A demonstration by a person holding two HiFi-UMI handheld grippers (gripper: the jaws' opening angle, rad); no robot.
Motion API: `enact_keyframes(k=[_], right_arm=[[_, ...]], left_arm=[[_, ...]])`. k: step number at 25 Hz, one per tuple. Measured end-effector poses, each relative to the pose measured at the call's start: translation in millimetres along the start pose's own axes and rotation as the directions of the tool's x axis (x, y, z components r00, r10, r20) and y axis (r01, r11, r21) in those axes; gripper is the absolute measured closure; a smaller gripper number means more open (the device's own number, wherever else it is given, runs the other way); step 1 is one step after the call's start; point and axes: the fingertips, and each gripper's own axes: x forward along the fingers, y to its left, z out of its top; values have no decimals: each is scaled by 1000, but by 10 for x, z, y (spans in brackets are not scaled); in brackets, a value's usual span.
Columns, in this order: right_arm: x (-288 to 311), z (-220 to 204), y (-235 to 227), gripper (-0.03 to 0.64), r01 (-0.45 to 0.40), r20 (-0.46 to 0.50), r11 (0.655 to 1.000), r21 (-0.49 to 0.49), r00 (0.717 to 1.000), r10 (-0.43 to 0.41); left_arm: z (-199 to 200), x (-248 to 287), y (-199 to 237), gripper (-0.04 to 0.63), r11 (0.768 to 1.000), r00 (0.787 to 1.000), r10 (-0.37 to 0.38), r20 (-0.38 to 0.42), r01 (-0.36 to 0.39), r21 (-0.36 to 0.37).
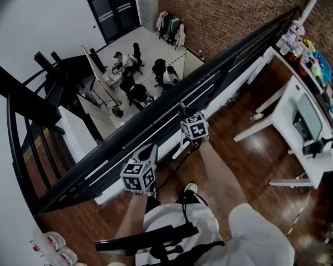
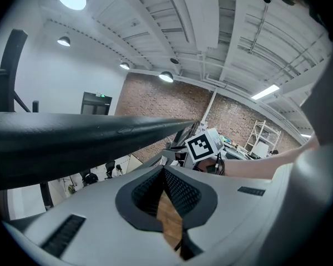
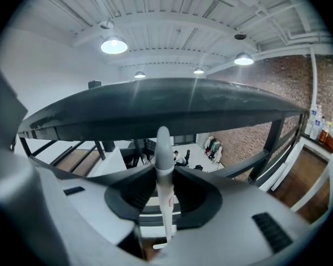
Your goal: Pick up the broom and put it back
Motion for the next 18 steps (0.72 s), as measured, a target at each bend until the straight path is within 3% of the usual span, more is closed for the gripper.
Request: enact_keyframes(k=[6, 8, 13, 16, 18], right_arm=[[42, 26, 21, 477, -2, -7, 1000, -2, 1000, 2], [18, 4, 21, 412, 0, -3, 1000, 9, 1000, 0], [-401, 14, 39, 409, 48, 45, 997, 64, 998, -51], [-841, -20, 101, 576, 97, 110, 983, 157, 987, -115], [-1116, -92, 214, 607, 115, 139, 967, 227, 979, -149]], left_arm=[[22, -11, 53, 607, 1000, 1000, -7, 1, 7, -8], [23, -8, 66, 607, 1000, 1000, -17, -1, 17, -6], [62, -3, 71, 607, 998, 998, -63, 1, 63, 3], [114, -52, 55, 607, 993, 993, -117, -3, 117, 25], [152, -110, 64, 607, 986, 987, -161, -4, 161, 45]])
